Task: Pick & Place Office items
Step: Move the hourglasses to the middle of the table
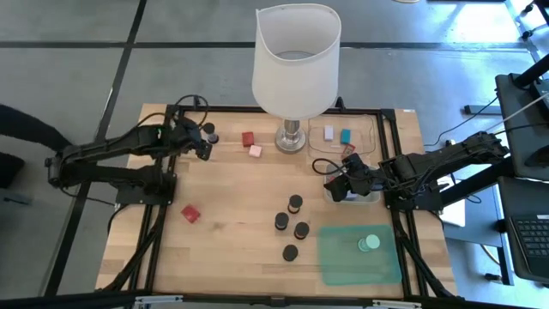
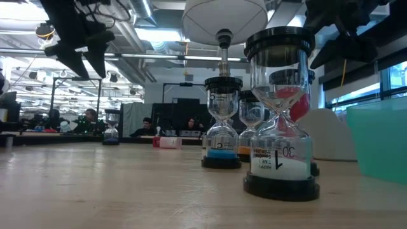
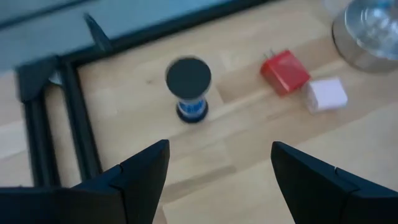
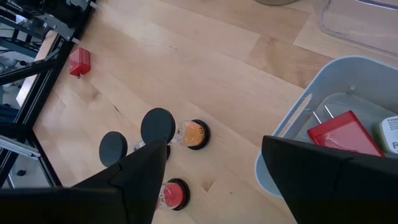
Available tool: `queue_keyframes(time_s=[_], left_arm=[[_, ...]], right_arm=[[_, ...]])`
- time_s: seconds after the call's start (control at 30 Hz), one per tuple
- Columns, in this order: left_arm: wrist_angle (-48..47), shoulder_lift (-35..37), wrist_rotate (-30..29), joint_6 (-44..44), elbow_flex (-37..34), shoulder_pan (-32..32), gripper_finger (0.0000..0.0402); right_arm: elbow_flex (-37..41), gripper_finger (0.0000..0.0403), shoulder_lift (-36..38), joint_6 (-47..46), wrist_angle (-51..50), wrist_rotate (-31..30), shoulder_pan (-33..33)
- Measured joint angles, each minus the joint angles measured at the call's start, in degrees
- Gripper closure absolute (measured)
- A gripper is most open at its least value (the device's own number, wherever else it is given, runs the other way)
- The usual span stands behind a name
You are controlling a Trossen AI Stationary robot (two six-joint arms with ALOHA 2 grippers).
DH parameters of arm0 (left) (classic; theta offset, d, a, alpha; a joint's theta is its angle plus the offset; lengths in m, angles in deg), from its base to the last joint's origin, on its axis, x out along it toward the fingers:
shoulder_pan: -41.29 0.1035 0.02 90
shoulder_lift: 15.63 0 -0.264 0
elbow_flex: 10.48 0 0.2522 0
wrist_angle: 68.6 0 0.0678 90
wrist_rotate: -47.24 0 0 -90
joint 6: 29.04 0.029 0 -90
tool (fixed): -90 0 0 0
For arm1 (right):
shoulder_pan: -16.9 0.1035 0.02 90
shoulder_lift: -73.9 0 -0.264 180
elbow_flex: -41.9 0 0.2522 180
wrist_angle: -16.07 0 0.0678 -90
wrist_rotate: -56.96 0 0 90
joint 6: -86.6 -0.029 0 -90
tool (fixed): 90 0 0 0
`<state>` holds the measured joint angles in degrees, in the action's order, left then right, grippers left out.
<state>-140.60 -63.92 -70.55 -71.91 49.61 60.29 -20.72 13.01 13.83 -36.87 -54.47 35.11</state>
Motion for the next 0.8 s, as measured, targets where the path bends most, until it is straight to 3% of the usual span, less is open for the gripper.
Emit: queue_keyframes(time_s=[0.1,0.27,0.47,0.67,0.8], left_arm=[[1.09,-0.82,5.01,4.76,-0.02,5.05,0.0123],[5.0,-2.93,8.36,14.35,-0.02,13.86,0.0123],[11.11,-8.0,20.31,24.27,-0.02,22.86,0.0123],[13.45,-11.48,23.27,28.88,-0.02,24.58,0.0118],[13.86,-11.73,22.97,30.79,-0.02,24.17,0.0089]], right_arm=[[0.02,0.0136,-0.02,0.0,0.0,0.0,0.0],[0.02,0.0136,-0.01,0.0,0.0,0.0,-0.01],[0.02,0.0136,-0.01,0.0,0.02,0.0,-0.01],[0.02,0.0136,-0.02,0.0,0.02,0.0,0.0],[0.01,0.0136,-0.02,0.0,0.02,0.0,-0.02]])
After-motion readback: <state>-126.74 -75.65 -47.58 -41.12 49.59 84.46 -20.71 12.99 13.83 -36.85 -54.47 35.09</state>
